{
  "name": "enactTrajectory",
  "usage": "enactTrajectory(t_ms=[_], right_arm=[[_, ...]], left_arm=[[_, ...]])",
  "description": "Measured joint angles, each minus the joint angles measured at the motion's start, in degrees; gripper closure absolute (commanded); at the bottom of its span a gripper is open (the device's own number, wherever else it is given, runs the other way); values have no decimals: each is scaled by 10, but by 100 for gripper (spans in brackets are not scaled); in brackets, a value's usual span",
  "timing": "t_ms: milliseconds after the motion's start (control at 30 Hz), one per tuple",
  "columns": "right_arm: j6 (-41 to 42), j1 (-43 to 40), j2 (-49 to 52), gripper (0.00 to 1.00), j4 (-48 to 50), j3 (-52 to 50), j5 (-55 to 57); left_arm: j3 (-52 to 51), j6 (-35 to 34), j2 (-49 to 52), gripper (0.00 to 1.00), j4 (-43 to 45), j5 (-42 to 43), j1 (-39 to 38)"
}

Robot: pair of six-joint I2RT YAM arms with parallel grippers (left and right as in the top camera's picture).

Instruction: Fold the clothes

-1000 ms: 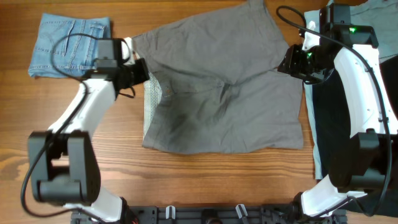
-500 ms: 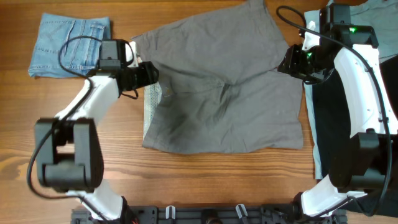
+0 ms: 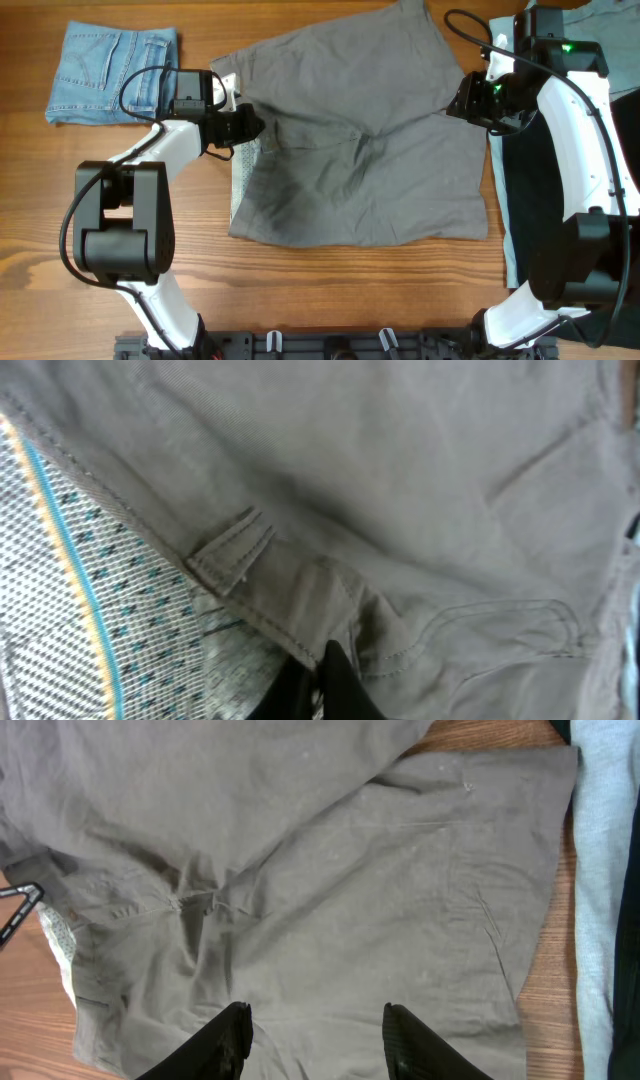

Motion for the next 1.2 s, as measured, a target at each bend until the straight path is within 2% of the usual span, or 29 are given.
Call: enactTrajectory(t_ms=[133, 300, 433, 567, 800, 833, 867, 933, 967, 1033, 1200], right_arm=[[0, 0, 0, 53, 0, 0, 0], [0, 0, 0, 53, 0, 0, 0], [0, 0, 0, 53, 0, 0, 0], [0, 0, 0, 53, 0, 0, 0], [0, 0, 0, 53, 0, 0, 0], [0, 0, 0, 53, 0, 0, 0], [0, 0, 0, 53, 0, 0, 0], [0, 0, 0, 53, 0, 0, 0], [0, 0, 0, 53, 0, 0, 0], [0, 0, 0, 53, 0, 0, 0], [0, 0, 0, 53, 0, 0, 0]], left_arm=[[0, 0, 0, 96, 1, 10, 0], [5, -5, -9, 96, -40, 16, 12], [10, -7, -56, 96, -60, 9, 35], [27, -7, -101, 96, -78, -29, 50], [31, 3, -95, 96, -129, -122, 51], [31, 5, -93, 89, -130, -132, 51], [31, 7, -92, 77, -131, -140, 51], [31, 14, -92, 59, -132, -144, 51], [31, 15, -92, 55, -132, -143, 51], [31, 17, -92, 49, -145, -141, 49], [31, 32, -73, 45, -148, -141, 27]])
